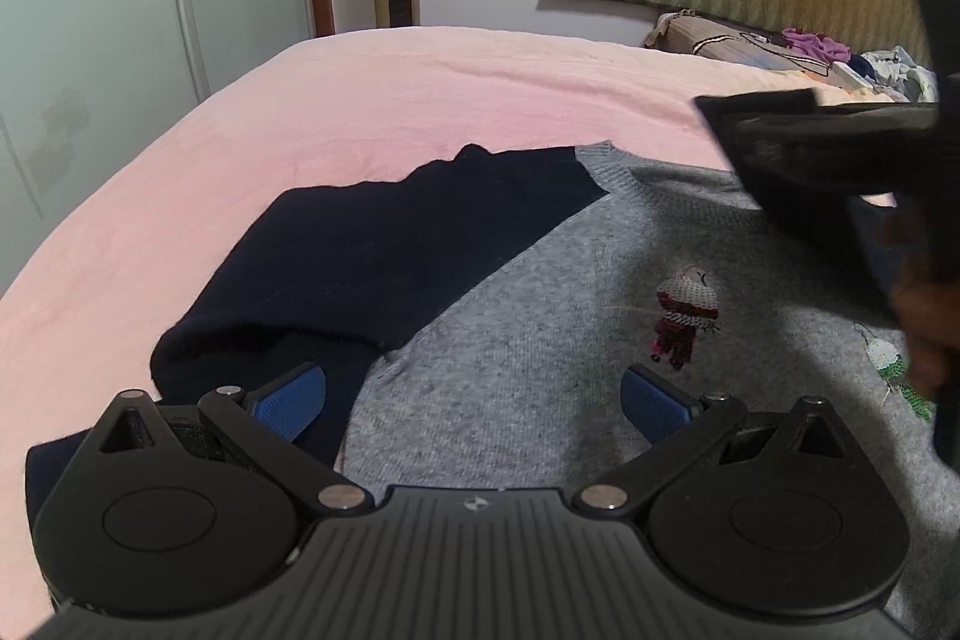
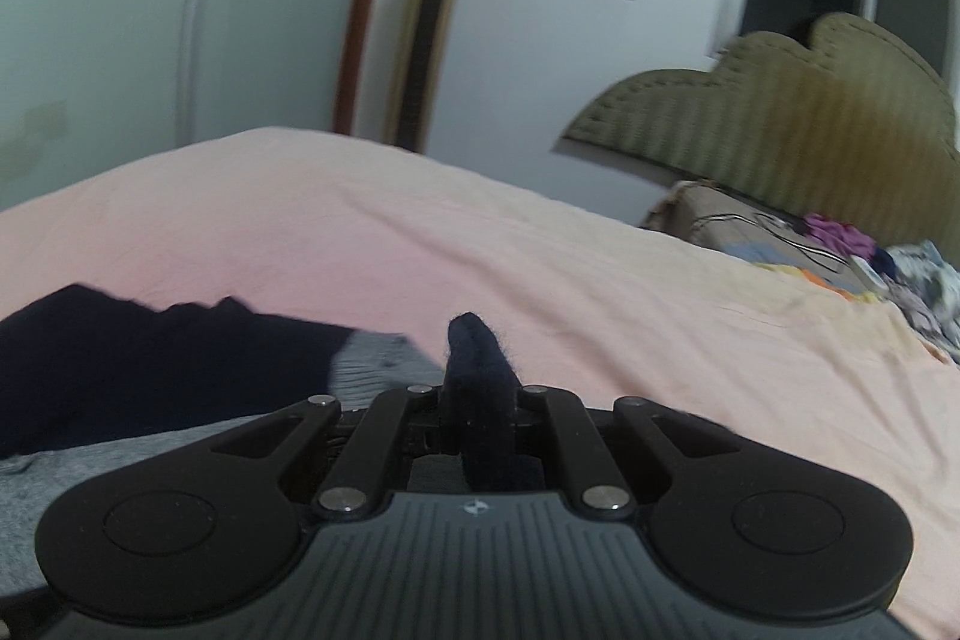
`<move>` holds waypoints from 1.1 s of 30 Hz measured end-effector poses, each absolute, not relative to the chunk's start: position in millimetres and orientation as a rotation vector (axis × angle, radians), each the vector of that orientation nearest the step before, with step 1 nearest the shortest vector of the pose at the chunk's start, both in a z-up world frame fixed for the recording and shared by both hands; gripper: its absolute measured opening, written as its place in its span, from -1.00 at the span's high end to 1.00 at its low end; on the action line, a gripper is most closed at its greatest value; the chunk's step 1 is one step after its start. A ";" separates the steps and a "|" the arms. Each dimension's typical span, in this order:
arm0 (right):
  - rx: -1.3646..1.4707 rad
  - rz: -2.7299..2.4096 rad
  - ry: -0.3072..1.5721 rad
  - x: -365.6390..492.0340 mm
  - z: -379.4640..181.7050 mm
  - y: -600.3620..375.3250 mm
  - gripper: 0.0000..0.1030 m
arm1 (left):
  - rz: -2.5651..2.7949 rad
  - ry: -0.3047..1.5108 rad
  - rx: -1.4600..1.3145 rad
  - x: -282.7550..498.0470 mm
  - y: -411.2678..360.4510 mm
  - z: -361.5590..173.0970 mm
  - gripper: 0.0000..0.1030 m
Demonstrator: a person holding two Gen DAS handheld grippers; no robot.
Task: Fold small clothes
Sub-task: 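Lay the navy sleeve across the sweater body with the right gripper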
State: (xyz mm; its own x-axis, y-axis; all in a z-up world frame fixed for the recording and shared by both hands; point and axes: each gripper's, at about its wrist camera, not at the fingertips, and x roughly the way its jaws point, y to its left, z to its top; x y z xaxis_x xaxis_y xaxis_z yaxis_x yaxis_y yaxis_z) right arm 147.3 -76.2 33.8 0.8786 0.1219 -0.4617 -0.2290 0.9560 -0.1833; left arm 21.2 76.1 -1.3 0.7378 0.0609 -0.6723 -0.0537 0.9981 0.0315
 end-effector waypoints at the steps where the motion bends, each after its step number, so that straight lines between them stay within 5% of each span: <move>1: -0.240 0.194 0.469 147.9 31.5 -70.3 0.87 | 0.063 0.739 0.008 20.5 77.2 -1.2 -1.00; 18: -0.178 0.355 0.674 170.1 3.6 -24.9 0.75 | 0.101 0.725 0.002 6.1 87.8 3.4 -1.00; 21: -0.114 0.380 0.656 160.7 12.4 -35.0 0.27 | 0.122 0.722 0.004 1.6 94.6 4.8 -1.00; 22: -0.077 0.400 0.653 158.1 15.0 -39.4 -0.23 | 0.130 0.722 0.001 -0.1 97.1 5.5 -1.00; 23: -0.047 0.423 0.649 155.7 16.3 -43.2 -0.50 | 0.135 0.722 -0.005 -2.4 100.1 6.2 -1.00; 33: -0.132 0.467 0.621 137.1 21.5 -25.7 -0.46 | 0.209 0.718 -0.041 -42.6 139.2 18.1 -1.00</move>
